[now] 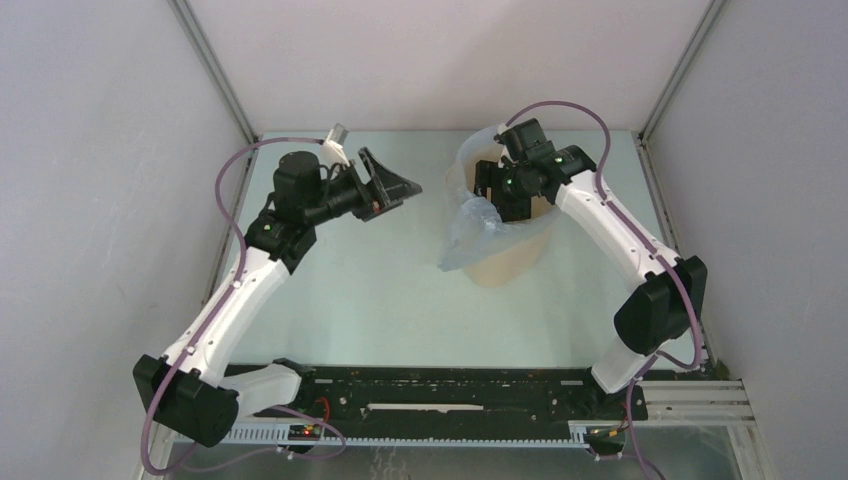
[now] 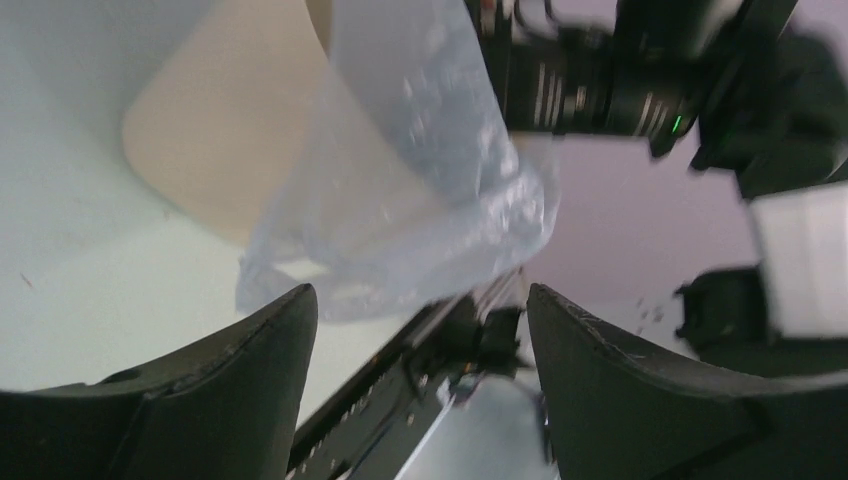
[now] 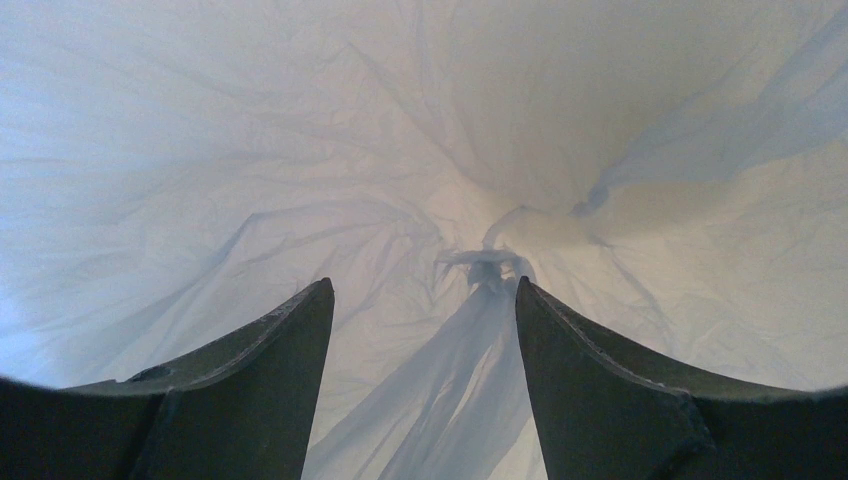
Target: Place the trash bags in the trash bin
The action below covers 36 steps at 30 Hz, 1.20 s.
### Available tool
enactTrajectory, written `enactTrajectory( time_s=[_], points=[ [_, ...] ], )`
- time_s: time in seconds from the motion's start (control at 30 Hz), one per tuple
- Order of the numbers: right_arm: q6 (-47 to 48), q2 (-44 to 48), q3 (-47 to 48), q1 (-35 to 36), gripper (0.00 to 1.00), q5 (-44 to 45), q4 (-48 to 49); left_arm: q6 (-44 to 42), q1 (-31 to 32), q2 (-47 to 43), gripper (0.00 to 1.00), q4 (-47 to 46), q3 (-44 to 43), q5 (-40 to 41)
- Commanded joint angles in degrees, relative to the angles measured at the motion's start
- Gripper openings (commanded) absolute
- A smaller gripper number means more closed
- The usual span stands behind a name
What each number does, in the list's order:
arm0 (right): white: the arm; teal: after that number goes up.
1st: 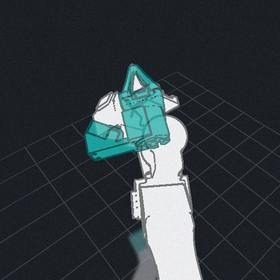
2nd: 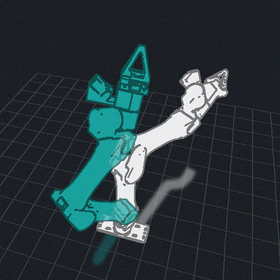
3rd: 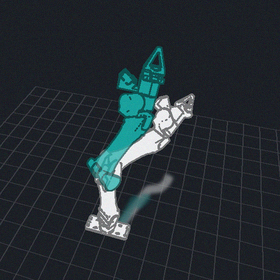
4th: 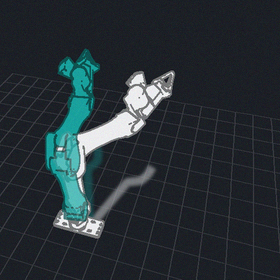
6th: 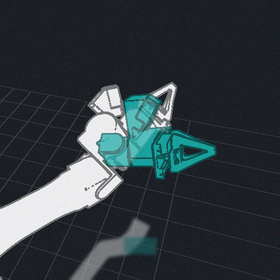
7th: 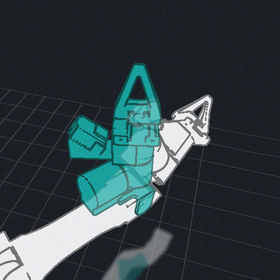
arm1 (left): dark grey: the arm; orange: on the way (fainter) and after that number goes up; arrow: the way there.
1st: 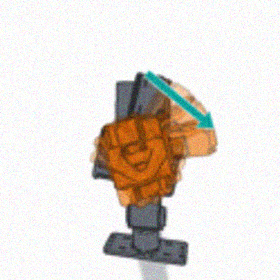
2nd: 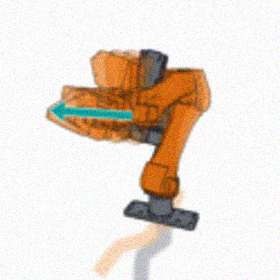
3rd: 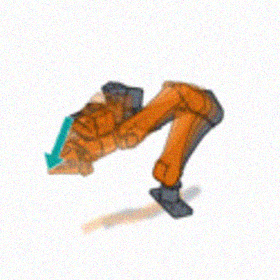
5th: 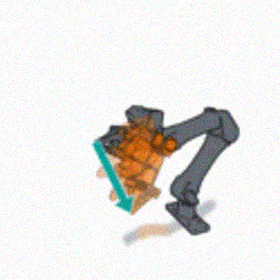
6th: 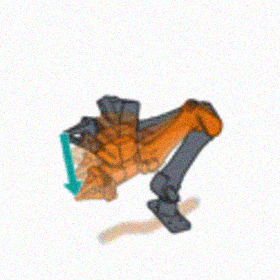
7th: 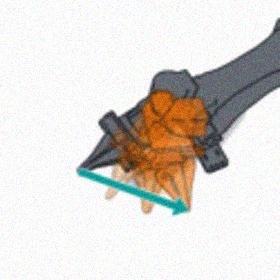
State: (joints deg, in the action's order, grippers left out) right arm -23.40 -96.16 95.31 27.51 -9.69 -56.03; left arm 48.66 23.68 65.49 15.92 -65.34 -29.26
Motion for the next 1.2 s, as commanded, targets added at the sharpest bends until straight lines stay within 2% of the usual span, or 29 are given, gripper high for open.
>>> enactTrajectory(
  time_s=[0.0, 0.17, 0.43, 0.67, 0.83, 1.0, 1.17],
  points=[
    [-2.81, 4.68, 1.00, -1.24, 0.76, -4.78, 4.19, 9.02, -3.26, 1.82, 0.87, -10.99, 1.38, -4.95],
    [-2.21, -1.45, 0.97, -0.91, 0.74, -4.20, 3.14, 14.60, -3.20, 4.55, 0.89, -19.11, 3.74, -6.61],
    [-2.35, -6.27, 3.14, 1.39, 0.73, -4.29, 3.58, 14.46, -3.25, 7.64, 0.79, -19.62, 4.32, -7.51],
    [-2.20, -6.32, 3.63, 1.36, 0.73, -0.79, -0.19, 14.14, -3.29, 10.58, 0.78, -19.70, 4.87, -9.24],
    [-2.35, -2.90, 6.13, 0.82, 0.74, -0.90, -2.85, 13.31, -3.29, 13.57, 0.84, -19.94, 3.23, -11.06],
    [-1.94, -0.18, 9.10, -0.33, 0.78, -1.91, -6.44, 15.26, -3.74, 14.54, 0.95, -25.44, 3.26, -13.08],
    [-3.44, 2.18, 9.36, -1.11, 0.77, -2.08, -6.65, 15.96, -6.28, 14.19, 0.97, -26.92, 4.40, -13.72]
  ],
)
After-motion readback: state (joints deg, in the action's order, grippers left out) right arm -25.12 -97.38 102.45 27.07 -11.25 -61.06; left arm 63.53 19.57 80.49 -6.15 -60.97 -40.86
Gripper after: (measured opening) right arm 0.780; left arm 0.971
